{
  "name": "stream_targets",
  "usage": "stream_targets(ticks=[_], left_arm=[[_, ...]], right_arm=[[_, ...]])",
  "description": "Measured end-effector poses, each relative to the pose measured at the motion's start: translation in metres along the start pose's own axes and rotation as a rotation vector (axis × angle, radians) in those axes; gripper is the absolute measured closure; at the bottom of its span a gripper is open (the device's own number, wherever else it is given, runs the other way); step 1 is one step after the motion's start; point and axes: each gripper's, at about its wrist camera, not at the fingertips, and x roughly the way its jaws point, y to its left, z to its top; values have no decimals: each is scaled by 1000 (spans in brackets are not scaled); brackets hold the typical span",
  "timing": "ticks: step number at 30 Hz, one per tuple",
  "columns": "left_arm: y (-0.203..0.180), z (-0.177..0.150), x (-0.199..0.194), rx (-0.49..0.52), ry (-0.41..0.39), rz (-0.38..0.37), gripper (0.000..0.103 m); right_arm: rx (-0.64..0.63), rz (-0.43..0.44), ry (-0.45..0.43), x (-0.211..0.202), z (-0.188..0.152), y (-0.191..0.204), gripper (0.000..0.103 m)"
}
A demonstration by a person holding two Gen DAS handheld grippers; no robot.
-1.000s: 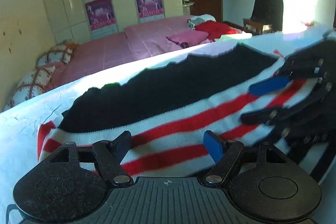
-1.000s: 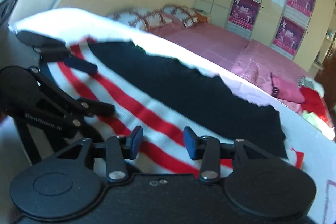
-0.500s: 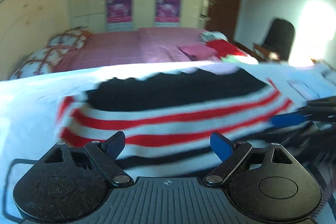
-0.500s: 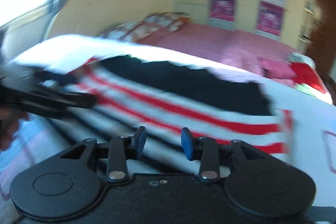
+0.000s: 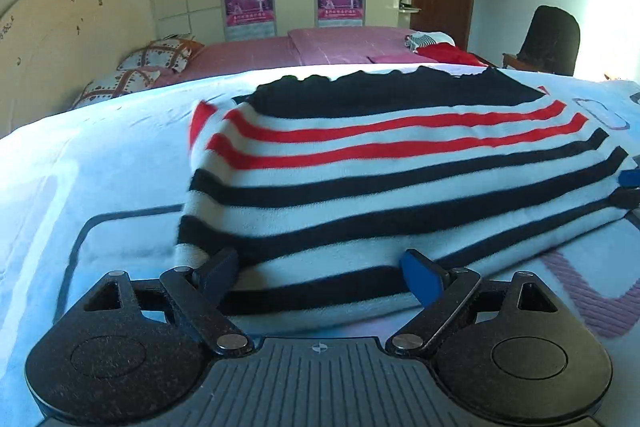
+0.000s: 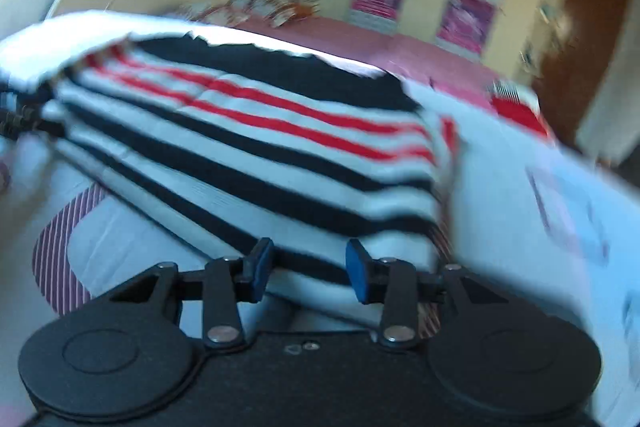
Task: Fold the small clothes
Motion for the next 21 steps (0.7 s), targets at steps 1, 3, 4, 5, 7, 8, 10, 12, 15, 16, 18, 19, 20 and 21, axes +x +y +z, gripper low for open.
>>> stream_targets(ticks=[1, 3, 4, 5, 7, 8, 10, 12, 15, 16, 18, 19, 20, 21], left_arm=[[-2, 2, 3, 2, 2, 10, 15], [-7, 9, 5, -17, 17, 37, 15], [-9, 13, 1, -32, 7, 40, 15], [-11, 15, -6, -36, -22, 36, 15], [-15, 15, -9, -20, -31, 41, 15], [-13, 13, -7, -18, -18, 53, 15], [-6, 6, 3, -42, 16, 53, 15], [2, -2, 7, -69, -5, 25, 12], [2, -3, 7, -57, -8, 22, 12], [2, -3, 8, -56, -6, 22, 11], [1, -2, 8, -56, 0, 24, 11], [1, -2, 8, -55, 2, 24, 11], [1, -2, 9, -57, 2, 24, 11], [1, -2, 8, -56, 3, 23, 11]], right_arm=[[48, 14, -4, -1, -2, -6, 64], [5, -30, 6, 4, 6, 6, 63], [-8, -50, 12, 4, 11, 12, 65], [-3, -52, 1, -1, 16, 16, 65], [10, -34, -47, -11, 20, 21, 65], [7, -59, -48, -11, 19, 22, 65], [49, -88, -12, -1, 18, 14, 66], [142, -55, 7, 10, 6, -4, 65], [189, -23, -21, 7, 0, -11, 63], [183, -27, -22, 8, 0, -10, 62], [187, -35, -21, 10, 1, -8, 61], [187, -36, -20, 11, 2, -8, 60], [186, -38, -18, 11, 2, -7, 60], [187, -37, -16, 11, 2, -7, 60]])
